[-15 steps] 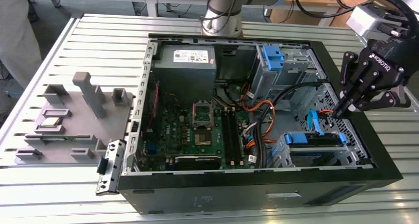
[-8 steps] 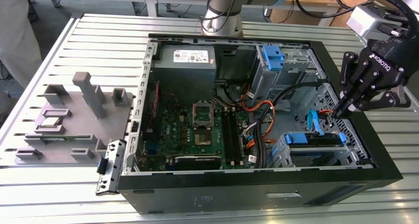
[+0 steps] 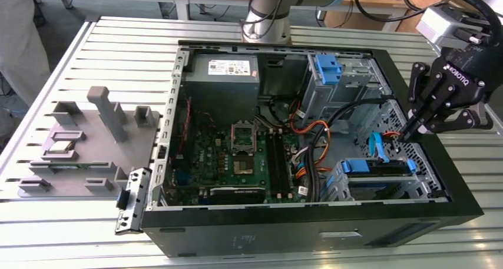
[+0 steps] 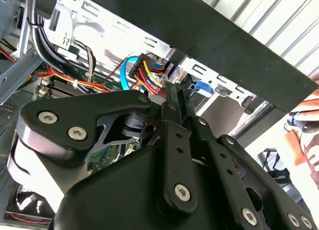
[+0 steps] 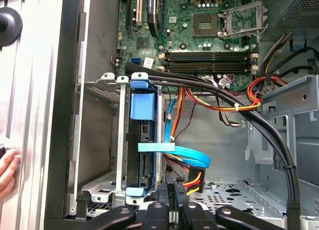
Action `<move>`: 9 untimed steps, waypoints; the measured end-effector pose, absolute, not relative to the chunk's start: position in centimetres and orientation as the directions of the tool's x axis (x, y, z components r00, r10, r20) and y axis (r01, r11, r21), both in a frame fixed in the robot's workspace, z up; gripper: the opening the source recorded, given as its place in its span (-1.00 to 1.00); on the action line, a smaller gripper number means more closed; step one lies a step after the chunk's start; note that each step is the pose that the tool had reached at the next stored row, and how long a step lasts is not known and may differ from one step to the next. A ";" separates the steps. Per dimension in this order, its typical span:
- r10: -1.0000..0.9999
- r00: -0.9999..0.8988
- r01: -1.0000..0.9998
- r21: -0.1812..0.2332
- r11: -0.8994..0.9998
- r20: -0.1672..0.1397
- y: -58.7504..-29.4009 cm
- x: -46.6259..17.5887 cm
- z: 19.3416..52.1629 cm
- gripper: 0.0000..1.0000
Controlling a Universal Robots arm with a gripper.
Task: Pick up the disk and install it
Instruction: 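Insert the second disk wire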
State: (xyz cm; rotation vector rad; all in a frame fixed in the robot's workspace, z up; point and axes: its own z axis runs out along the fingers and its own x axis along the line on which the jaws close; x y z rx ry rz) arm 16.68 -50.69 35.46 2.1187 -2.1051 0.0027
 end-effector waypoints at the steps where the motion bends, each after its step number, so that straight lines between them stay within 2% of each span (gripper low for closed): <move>1: -0.994 0.012 -0.994 0.108 0.000 0.110 -50.8 16.6 35.5 -0.66; 9: -0.994 0.016 -0.996 0.085 -0.006 0.110 -51.5 15.7 35.4 -0.66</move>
